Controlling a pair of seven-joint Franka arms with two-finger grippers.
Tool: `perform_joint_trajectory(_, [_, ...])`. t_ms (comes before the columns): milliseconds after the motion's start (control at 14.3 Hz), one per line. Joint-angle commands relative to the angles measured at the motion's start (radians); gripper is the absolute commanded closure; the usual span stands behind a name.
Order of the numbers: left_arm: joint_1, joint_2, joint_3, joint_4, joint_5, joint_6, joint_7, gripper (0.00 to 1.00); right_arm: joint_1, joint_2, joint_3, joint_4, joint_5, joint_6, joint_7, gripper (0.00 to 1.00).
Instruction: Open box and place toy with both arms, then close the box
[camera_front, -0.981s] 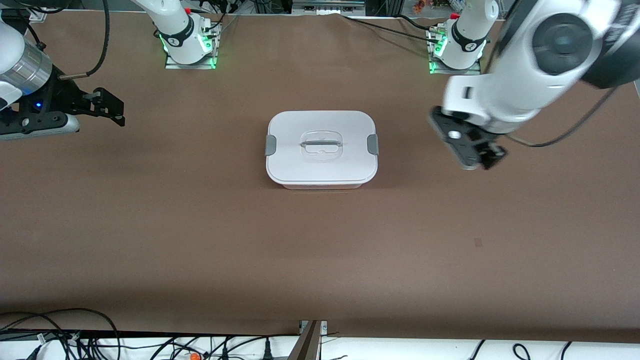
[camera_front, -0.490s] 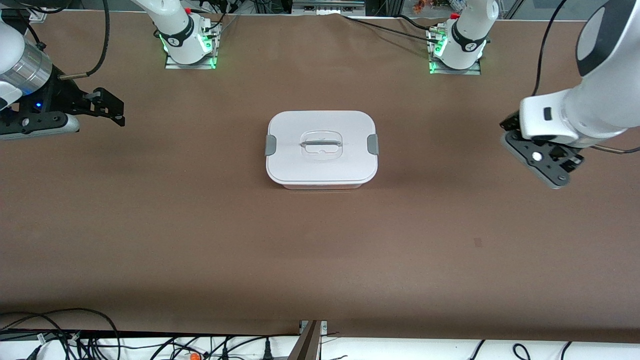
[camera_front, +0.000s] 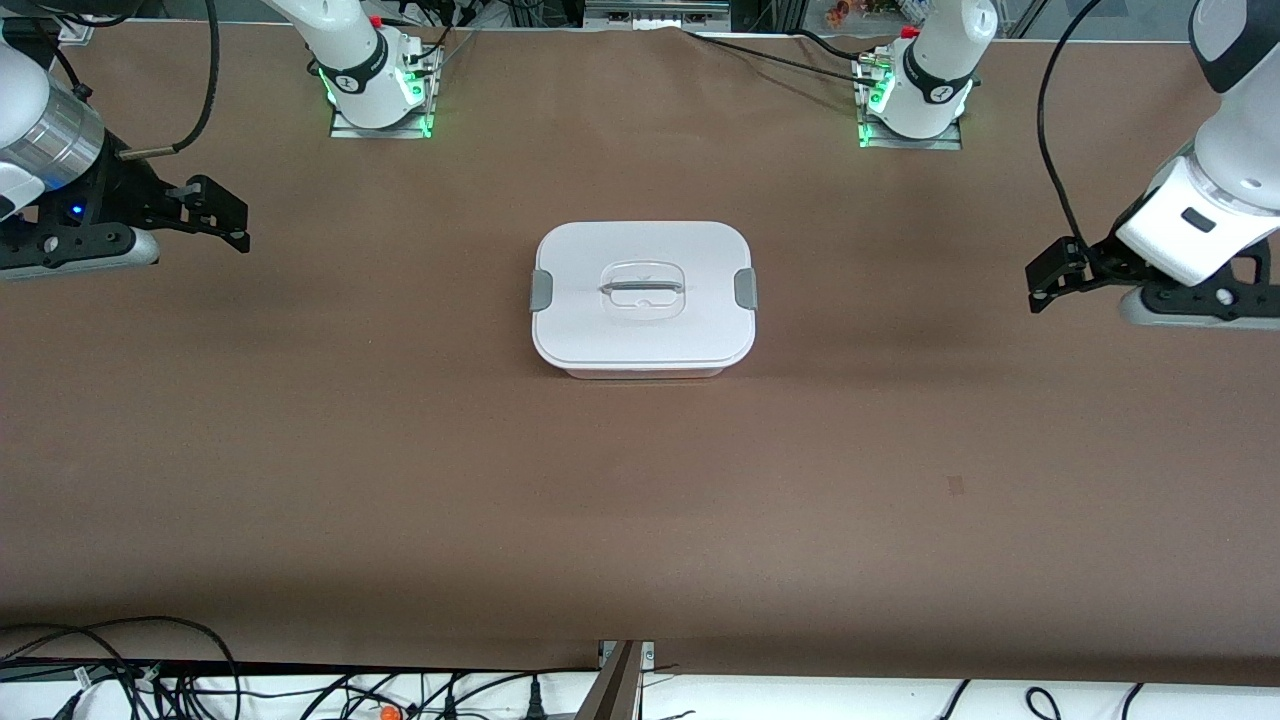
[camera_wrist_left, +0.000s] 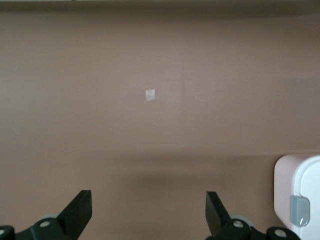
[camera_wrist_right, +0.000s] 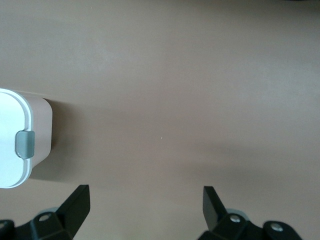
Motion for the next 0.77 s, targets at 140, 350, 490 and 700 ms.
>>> perform_joint_trajectory(140, [-0.020, -0.170, 0.041, -0.230, -0.026, 0.032, -0.044, 0.00, -0.007, 0.008, 0.007, 0.021, 0.014, -0.007, 0.008, 0.00])
perform_joint_trajectory(350, [-0.078, -0.144, 0.116, -0.189, -0.030, -0.025, -0.008, 0.00, -0.007, 0.008, 0.007, 0.021, 0.014, -0.007, 0.008, 0.00])
perform_joint_trajectory(490, [-0.071, -0.100, 0.116, -0.126, -0.030, -0.056, -0.008, 0.00, -0.007, 0.008, 0.007, 0.020, 0.014, -0.007, 0.008, 0.00])
perform_joint_trajectory(700, [-0.069, -0.090, 0.112, -0.111, -0.030, -0.076, -0.009, 0.00, -0.007, 0.008, 0.007, 0.021, 0.014, -0.007, 0.011, 0.00])
